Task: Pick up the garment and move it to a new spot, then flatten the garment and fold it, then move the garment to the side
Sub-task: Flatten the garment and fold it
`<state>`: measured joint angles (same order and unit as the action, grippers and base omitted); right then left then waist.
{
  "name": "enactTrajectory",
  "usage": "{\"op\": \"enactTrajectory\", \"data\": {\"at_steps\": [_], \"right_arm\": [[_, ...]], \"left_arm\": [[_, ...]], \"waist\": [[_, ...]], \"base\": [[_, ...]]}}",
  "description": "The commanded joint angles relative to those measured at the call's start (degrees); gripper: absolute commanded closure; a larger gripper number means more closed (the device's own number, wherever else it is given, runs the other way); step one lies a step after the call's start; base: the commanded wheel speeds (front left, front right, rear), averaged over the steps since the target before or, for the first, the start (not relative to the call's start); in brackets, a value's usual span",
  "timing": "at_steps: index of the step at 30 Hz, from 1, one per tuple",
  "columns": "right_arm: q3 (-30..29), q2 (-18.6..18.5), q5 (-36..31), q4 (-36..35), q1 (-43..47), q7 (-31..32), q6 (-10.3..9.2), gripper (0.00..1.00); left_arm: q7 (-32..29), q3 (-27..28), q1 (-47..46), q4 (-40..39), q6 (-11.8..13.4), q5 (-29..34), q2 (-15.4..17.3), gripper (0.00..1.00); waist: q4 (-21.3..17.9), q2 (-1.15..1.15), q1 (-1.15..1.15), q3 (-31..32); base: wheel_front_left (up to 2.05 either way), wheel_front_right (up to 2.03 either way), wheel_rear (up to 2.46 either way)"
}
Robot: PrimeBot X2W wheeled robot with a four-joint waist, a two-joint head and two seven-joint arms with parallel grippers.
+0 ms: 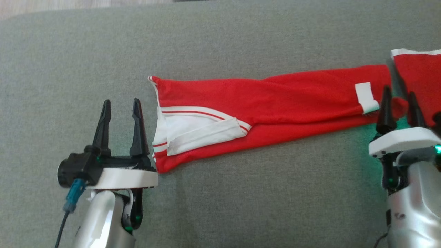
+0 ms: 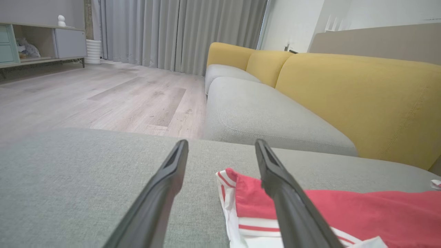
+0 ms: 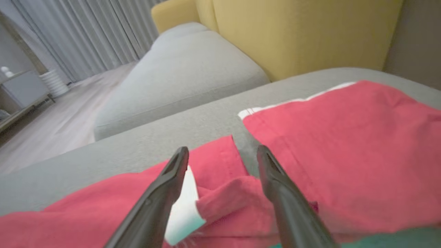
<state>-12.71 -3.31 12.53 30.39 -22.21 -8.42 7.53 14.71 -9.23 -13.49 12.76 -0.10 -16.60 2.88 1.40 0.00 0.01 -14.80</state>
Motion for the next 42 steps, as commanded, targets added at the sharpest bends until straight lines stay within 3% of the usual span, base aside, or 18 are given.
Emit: {"op": "enactTrajectory", "data": {"at_steps": [1,7,14,15,16,17,27,42], "right_arm": [[0.24,0.37,-0.82,-0.46,-1.92,0.58,-0.04,0.00],[-5.40,0.42,-2.74,7.73,-5.75,3.35,-0.04,0.00],[-4.86,0.43,-3.34,15.38,-7.13,5.07,-0.04,0.00],[-4.24,0.43,-3.14,16.16,-7.31,4.98,-0.04,0.17],[-3.56,0.43,-2.83,16.88,-7.49,4.83,-0.04,0.62],[-2.79,0.43,-2.75,17.40,-7.65,4.55,-0.04,1.00],[-2.52,0.42,-4.27,14.86,-8.12,0.03,-0.04,1.00],[-9.24,-2.28,-2.97,-7.16,-4.36,7.14,-0.04,1.00]], "left_arm": [[0.29,1.80,-1.62,-1.32,-0.36,0.47,0.24,0.00],[0.29,2.45,-1.55,-1.28,-0.64,0.60,0.03,0.00],[0.29,2.42,-2.31,-1.18,-0.70,0.69,0.01,0.00],[0.29,2.38,-2.42,-1.18,-0.67,0.68,0.01,0.00],[0.29,2.34,-2.50,-1.19,-0.65,0.69,0.01,0.00],[0.29,2.32,-2.55,-1.20,-0.61,0.68,0.00,0.00],[0.29,2.72,-1.59,-1.26,-0.45,0.65,0.00,0.00],[0.29,2.49,-0.45,-1.65,-0.26,-0.20,0.00,0.00]], "waist": [[0.54,0.00,-0.01,-0.92],[1.28,0.00,-0.01,-2.83],[1.06,0.00,-0.01,-2.61],[0.97,0.00,-0.01,-2.47],[0.82,0.00,-0.01,-2.31],[0.67,0.00,-0.01,-2.15],[-1.12,0.00,-0.01,0.24],[-1.29,0.00,-0.01,3.68]], "base": [[0.00,0.00,0.00],[0.00,0.00,0.00],[0.00,0.00,0.00],[0.00,0.00,0.00],[0.00,0.00,0.00],[0.00,0.00,0.00],[0.00,0.00,0.00],[0.00,0.00,0.00]]}}
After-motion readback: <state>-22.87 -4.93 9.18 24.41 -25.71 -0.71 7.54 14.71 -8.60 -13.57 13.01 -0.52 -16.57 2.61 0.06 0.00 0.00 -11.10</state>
